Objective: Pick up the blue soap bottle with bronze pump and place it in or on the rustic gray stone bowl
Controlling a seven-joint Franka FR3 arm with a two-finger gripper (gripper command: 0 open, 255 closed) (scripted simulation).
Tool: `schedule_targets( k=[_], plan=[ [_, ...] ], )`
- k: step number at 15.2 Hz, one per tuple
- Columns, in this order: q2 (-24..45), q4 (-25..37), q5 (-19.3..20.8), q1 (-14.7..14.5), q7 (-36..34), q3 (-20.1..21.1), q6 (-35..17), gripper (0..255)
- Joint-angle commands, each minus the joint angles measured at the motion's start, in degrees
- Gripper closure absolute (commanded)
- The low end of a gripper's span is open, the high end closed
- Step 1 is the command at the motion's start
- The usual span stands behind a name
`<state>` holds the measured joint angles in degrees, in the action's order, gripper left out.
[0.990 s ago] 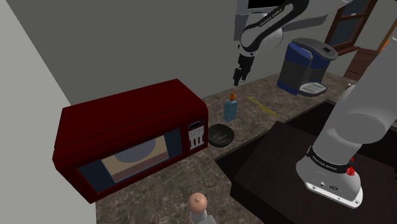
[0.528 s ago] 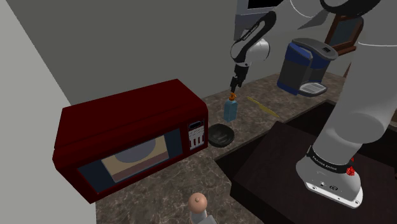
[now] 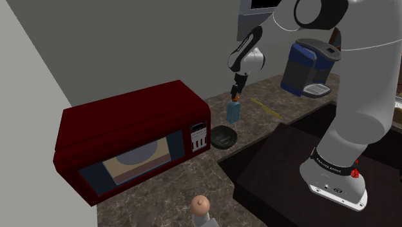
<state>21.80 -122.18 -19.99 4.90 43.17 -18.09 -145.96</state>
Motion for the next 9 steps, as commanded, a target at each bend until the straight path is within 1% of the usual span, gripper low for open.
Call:
schedule_targets(
  k=[1,4,9],
  plan=[
    [1.6,0.7,-1.0,0.5,0.7,0.6,-0.9,0],
    [3.4,1.0,-2.1,1.0,1.5,1.4,-2.2,0],
    [3.4,1.0,-2.0,1.0,1.5,1.4,-2.2,0]
  ],
)
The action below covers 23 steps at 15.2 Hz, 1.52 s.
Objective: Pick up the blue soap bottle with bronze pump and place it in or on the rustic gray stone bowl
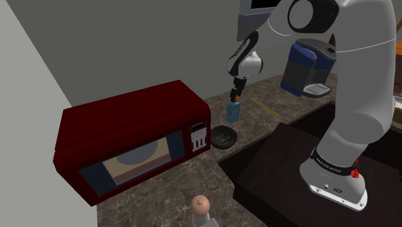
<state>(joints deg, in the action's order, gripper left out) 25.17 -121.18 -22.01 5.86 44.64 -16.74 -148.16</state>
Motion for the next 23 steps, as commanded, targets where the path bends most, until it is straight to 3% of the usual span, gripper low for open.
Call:
schedule_targets(
  k=[1,2,3,12,23],
  plan=[
    [0.0,0.0,0.0,0.0,0.0,0.0,0.0,0],
    [0.0,0.0,0.0,0.0,0.0,0.0,0.0,0],
    [0.0,0.0,0.0,0.0,0.0,0.0,0.0,255],
    [0.0,0.0,0.0,0.0,0.0,0.0,0.0,255],
    [-6.7,0.0,4.7,-2.0,-3.7,-2.8,6.2,255]
  ],
)
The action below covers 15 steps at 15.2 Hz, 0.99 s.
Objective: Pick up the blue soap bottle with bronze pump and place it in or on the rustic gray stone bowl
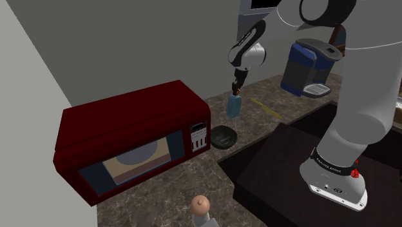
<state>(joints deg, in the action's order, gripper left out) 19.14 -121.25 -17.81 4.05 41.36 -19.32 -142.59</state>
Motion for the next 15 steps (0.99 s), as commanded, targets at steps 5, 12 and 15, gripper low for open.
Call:
schedule_targets(
  k=[5,12,15],
  plan=[
    [-3.4,0.6,2.5,-0.8,-2.0,-1.2,3.7,255],
    [-6.9,1.9,5.2,-1.5,-4.1,-2.1,8.2,255],
    [-8.3,2.7,6.2,-1.7,-4.9,-2.4,10.1,255]
  ],
)
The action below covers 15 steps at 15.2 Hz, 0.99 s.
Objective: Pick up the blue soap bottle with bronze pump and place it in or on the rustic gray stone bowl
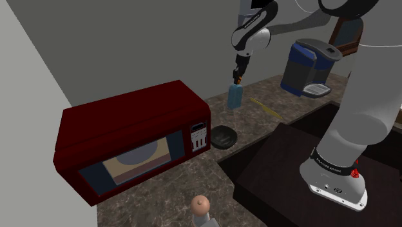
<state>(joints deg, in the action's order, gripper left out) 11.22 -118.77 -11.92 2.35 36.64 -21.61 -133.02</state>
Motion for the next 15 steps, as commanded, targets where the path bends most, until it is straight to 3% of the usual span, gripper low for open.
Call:
schedule_targets(
  k=[1,3,7,15],
  plan=[
    [-0.8,0.5,0.6,-0.1,-0.4,-0.2,1.2,255],
    [-1.5,1.0,1.1,-0.2,-0.8,-0.3,2.3,255],
    [-8.3,-4.6,4.9,-3.4,-7.3,0.9,2.5,255],
    [-20.1,-12.3,10.6,-7.8,-20.7,6.2,5.1,255]
  ],
)
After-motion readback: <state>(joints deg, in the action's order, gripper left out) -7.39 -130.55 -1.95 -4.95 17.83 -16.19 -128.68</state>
